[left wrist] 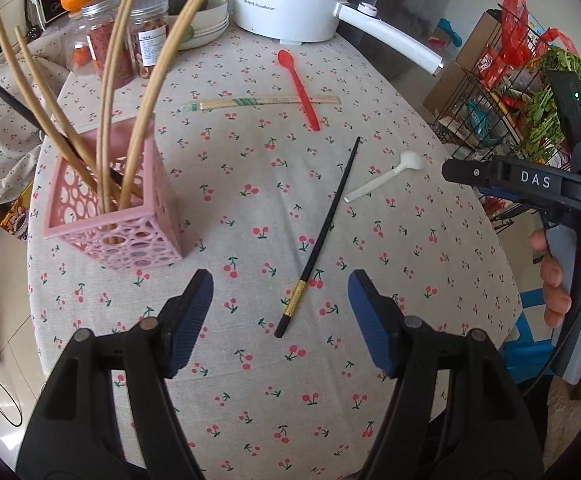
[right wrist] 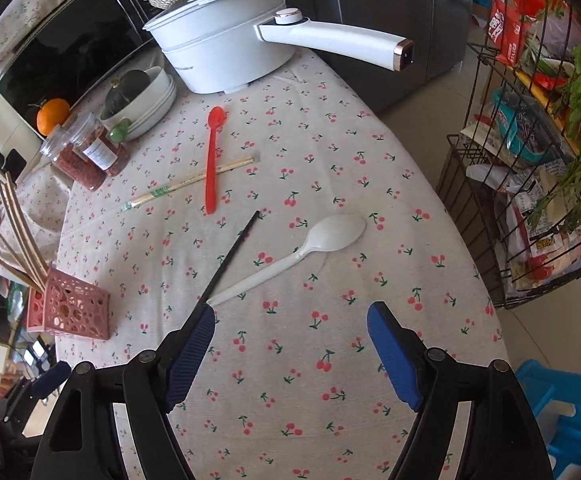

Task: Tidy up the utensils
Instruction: 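Lower the left tool onto the gold-tipped black chopstick and close on it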

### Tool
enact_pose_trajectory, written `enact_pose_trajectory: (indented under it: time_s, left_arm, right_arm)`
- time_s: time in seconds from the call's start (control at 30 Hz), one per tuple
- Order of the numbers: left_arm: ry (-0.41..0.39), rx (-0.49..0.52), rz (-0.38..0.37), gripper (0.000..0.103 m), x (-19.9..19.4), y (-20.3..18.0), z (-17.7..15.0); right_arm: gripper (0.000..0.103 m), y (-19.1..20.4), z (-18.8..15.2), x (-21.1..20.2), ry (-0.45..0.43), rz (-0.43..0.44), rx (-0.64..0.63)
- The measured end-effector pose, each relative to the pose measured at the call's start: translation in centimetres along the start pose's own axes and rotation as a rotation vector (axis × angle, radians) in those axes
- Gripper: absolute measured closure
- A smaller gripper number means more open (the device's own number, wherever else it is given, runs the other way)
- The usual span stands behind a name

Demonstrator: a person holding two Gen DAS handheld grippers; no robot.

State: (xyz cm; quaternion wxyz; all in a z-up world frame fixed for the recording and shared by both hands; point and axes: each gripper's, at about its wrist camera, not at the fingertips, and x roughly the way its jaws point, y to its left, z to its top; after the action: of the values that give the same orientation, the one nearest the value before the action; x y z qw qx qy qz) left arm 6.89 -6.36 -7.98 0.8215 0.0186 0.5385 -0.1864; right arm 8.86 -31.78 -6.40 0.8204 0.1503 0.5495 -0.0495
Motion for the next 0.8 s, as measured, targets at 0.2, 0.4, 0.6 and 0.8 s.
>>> enact_pose_trajectory:
  time_s: [0.2, 0.4, 0.6, 0.8]
  left_arm:
    - [0.032, 0.074, 0.025, 0.033, 2.9, -3.4, 2.6]
    - [0.108, 0.06, -0.002, 0.056, 7.3, -4.7, 6.2]
    - [0.178, 0.073, -0.038, 0.082, 11.2, -5.8, 8.4]
    - [0.233, 0.094, 0.005, 0.082, 13.4, -6.7, 9.1]
  right_arm:
    - [0.022, -3.3, 1.4, 1.9, 0.073, -0.015, 0.065]
    - [0.022, -5.2, 1.9, 3.7, 0.133, -0.029, 0.064]
    - [0.022, -5.9, 2.4, 5.1, 0.178, -0.013, 0.048]
    - [0.022, -6.5, 2.6, 5.5, 0.19, 0.002, 0.069]
